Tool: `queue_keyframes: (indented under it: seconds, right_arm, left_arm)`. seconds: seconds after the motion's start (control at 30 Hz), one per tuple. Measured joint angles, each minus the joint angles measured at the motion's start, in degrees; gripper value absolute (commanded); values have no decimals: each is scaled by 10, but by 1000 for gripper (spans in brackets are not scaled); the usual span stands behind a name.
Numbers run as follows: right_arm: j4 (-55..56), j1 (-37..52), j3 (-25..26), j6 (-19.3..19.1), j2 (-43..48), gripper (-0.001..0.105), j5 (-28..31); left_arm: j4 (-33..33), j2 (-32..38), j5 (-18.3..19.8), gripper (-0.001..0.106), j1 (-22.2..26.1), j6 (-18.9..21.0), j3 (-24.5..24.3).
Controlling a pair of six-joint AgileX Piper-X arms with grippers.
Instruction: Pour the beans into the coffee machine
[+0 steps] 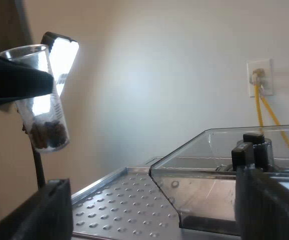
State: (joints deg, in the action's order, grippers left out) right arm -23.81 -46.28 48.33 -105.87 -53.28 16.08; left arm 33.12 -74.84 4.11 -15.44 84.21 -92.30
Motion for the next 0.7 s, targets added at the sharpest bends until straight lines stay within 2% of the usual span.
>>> queue_keyframes:
  seconds: [0.1, 0.23, 0.47, 0.6, 0.7]
  right_arm:
    - [0, 0, 0, 0, 0, 69, 0]
    - [0, 0, 0, 0, 0, 69, 0]
    - [0, 0, 0, 0, 0, 69, 0]
    - [0, 0, 0, 0, 0, 69, 0]
    - [0, 0, 0, 0, 0, 69, 0]
  left_arm:
    - [4, -15, -28, 27, -21, -28, -12]
    - [14, -44, -50, 27, -45, -38, -39]
    - [52, -105, -63, 27, -50, -39, -107]
    - [64, -127, -66, 27, -50, -41, -129]
    - [66, -134, -79, 27, -57, -59, -132]
